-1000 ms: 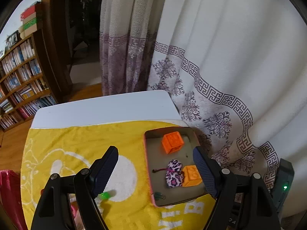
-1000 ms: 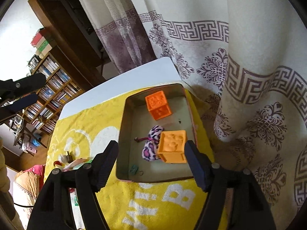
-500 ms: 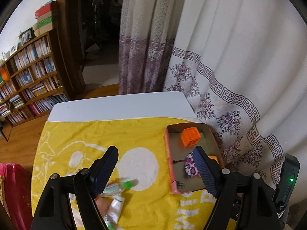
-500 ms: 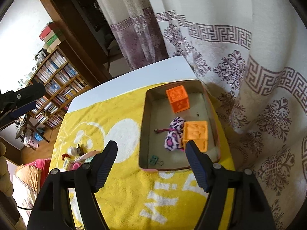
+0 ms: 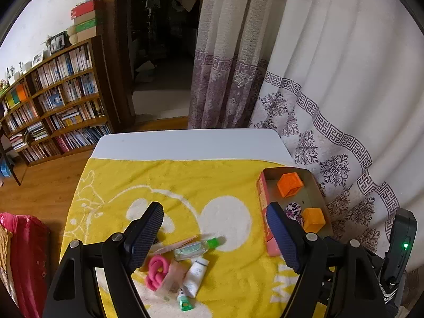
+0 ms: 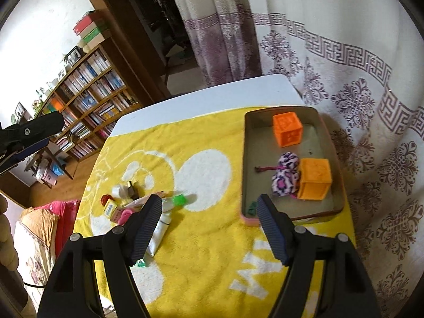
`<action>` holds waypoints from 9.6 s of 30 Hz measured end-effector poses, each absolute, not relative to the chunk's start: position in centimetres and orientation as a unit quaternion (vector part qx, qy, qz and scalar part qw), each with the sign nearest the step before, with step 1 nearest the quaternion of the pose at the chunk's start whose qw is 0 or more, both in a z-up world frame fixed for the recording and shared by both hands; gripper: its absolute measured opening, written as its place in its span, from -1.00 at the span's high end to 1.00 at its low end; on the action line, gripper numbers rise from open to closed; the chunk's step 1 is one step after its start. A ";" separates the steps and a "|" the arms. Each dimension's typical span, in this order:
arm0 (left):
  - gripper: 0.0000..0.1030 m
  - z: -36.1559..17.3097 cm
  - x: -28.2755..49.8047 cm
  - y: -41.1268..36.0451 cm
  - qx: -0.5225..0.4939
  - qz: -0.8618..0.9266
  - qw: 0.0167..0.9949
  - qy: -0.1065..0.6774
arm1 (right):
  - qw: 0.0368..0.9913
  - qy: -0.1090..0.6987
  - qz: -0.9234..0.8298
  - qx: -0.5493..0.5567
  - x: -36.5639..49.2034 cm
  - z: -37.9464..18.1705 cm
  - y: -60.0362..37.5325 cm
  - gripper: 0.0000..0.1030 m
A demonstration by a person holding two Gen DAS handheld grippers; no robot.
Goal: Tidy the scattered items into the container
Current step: 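Withdraw both grippers from the box back over the remaining items, then grasp the yellow ointment box with the left gripper, then grasp the white tube with the right gripper while the left holds the yellow box, then place the yellow box and white tube into the pink box, opening both grippers, then move both grippers back toward the remaining items on the towel, then grasp the peach snack sachet with the right gripper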
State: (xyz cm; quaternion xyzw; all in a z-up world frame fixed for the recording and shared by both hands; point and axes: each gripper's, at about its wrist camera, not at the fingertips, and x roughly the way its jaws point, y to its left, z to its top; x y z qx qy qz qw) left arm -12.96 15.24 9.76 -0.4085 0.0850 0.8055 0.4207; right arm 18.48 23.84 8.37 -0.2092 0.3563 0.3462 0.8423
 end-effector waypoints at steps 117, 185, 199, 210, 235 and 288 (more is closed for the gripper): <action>0.04 -10.5 -24.3 5.2 -0.575 0.721 0.360 0.145 | 0.799 0.458 0.217 -0.323 19.7 -10.1 36.6 0.25; 0.04 6.8 -6.9 34.7 -0.427 0.717 0.525 0.165 | 0.878 0.320 0.290 -0.206 26.9 14.6 17.8 -0.13; -0.48 6.5 -8.4 36.2 -0.432 0.732 0.506 0.148 | 0.871 0.332 0.294 -0.214 26.7 13.7 18.0 -0.21; -0.48 5.8 -10.4 31.6 -0.449 0.747 0.473 0.131 | 0.861 0.334 0.312 -0.222 25.0 12.3 19.9 -0.25; -0.48 1.7 -19.9 10.1 -0.503 0.793 0.338 0.062 | 0.805 0.357 0.382 -0.281 15.6 4.6 28.5 -0.27; -0.48 -8.6 -30.8 1.6 -0.581 0.732 0.347 0.075 | 0.793 0.462 0.276 -0.285 14.0 -10.7 37.2 -0.27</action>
